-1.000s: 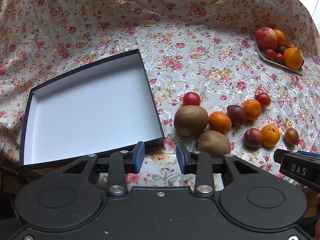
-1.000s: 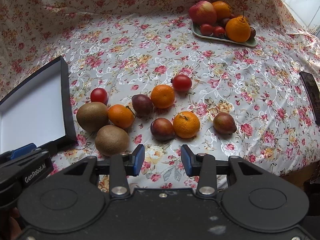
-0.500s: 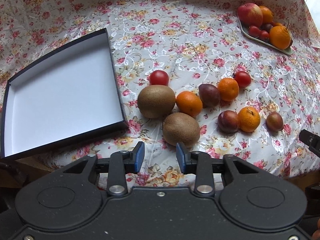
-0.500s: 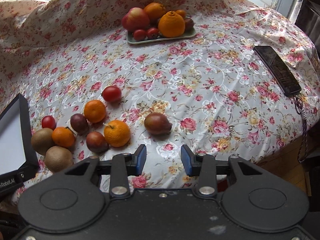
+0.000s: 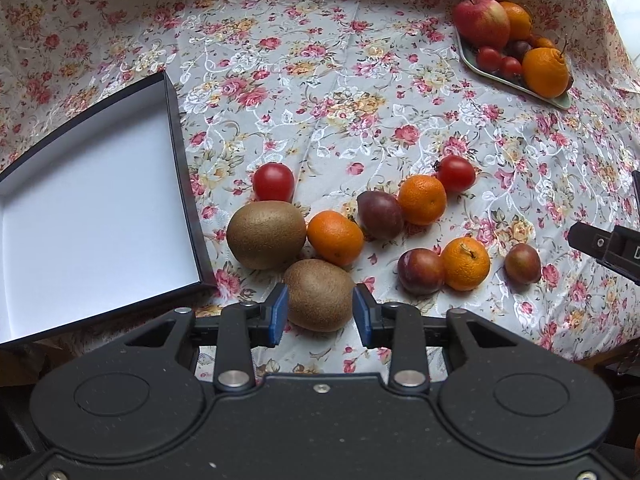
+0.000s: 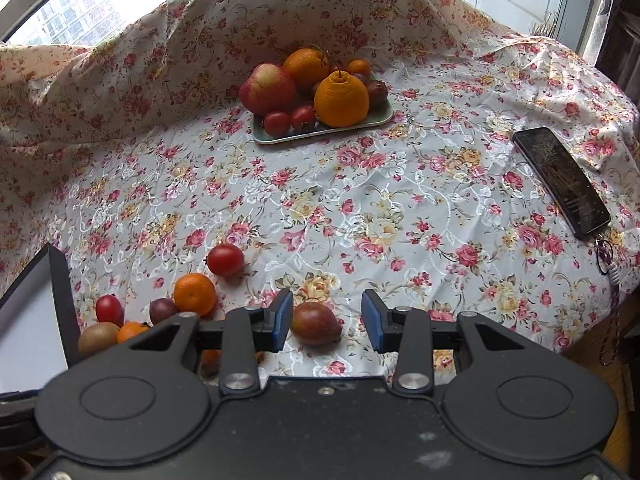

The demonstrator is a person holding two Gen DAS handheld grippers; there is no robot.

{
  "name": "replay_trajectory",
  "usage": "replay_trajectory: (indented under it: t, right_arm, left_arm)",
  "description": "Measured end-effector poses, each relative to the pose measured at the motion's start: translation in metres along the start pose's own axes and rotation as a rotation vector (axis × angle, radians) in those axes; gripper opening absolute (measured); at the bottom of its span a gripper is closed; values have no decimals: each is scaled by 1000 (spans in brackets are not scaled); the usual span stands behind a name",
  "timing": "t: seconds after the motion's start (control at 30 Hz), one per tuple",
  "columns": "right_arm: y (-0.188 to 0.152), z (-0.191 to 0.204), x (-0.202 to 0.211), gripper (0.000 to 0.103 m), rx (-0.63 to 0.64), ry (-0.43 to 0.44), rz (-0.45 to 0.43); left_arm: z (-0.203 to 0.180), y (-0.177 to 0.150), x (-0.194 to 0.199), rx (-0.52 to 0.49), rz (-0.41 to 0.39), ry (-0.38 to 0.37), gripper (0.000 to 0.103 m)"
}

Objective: Organize fruits
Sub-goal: 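Grasp a kiwi with the left tool while the right tool grasps a dark plum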

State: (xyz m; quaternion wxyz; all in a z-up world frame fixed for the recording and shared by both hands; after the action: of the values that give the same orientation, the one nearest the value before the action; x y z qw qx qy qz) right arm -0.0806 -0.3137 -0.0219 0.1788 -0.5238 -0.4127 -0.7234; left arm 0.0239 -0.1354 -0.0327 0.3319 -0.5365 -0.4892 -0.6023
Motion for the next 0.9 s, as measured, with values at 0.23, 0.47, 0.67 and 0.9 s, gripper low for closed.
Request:
replay_trajectory:
  t: [0.23,0.47,0.67,0.9]
  right_arm:
    - [17,0,-27,41,0,53,90]
    - [13,2,-48,41,4,69,146]
    - [6,13,-55,41,46,58,152]
    - [2,17,-67,41,51,39,182]
  left_arm:
    - [4,3,-12,7,41,-42,43]
    - [10,5,-19,16,33,-56,44]
    - [10,4,-22,13,16,-49,44]
    - [6,3,-24,1,-4,-24,45]
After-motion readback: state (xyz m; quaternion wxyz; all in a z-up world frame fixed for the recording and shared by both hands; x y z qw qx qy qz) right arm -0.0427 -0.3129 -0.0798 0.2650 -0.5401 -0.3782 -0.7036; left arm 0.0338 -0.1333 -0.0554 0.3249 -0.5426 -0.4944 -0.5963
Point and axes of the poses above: each gripper's, at about its wrist camera, not at the fingertips, and x roughly against the way its jaws point, z to its left, y to its top, the point moved 1 cm from there along -x, roughly the way its jaws point, and after that the axes turned 4 degrees about x, right-handed, at the moved point
